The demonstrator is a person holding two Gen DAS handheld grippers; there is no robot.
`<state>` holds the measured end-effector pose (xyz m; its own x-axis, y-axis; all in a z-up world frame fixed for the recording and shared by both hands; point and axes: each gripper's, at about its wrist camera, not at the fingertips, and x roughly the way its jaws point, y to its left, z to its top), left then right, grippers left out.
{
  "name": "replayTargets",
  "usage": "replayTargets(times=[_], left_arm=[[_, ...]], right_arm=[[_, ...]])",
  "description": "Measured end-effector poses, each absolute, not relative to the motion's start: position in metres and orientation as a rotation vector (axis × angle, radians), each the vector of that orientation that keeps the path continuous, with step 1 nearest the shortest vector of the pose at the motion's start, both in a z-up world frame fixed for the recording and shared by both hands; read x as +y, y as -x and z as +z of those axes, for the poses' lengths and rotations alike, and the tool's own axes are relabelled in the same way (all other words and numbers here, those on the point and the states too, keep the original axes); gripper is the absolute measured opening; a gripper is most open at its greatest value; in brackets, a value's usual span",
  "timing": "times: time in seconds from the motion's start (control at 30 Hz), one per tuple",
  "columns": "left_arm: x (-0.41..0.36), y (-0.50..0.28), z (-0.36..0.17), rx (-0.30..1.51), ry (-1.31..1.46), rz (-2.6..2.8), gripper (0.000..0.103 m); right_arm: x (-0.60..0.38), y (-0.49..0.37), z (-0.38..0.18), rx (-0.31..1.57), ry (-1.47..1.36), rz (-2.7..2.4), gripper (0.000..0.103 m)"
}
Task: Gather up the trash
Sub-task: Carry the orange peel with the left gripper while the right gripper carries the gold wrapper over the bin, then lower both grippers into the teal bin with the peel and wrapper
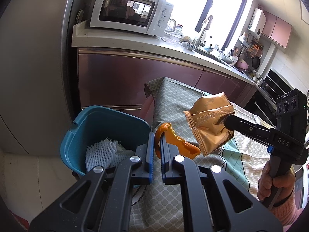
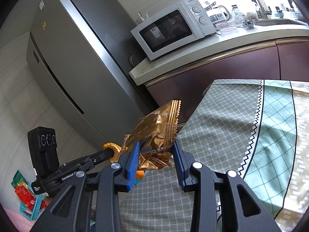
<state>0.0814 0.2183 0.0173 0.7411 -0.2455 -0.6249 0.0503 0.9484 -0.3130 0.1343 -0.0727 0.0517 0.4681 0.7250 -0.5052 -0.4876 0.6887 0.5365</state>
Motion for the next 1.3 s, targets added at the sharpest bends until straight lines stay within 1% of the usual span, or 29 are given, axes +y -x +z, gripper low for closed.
replayTargets(times=[0.67,1.3], left_arm=[[0.243,-0.088,0.011,0.720,0.290,-0.099,0.006],[0.261,-0.096,-0.011,0.766,0.310,-0.046,0.006]], right_arm=[[-0.042,-0.145,0.050,0.803,-0.298,0.802,0.032],[-0.005,-0.167,0.036,0.852,-0.258,0.816,0.032]])
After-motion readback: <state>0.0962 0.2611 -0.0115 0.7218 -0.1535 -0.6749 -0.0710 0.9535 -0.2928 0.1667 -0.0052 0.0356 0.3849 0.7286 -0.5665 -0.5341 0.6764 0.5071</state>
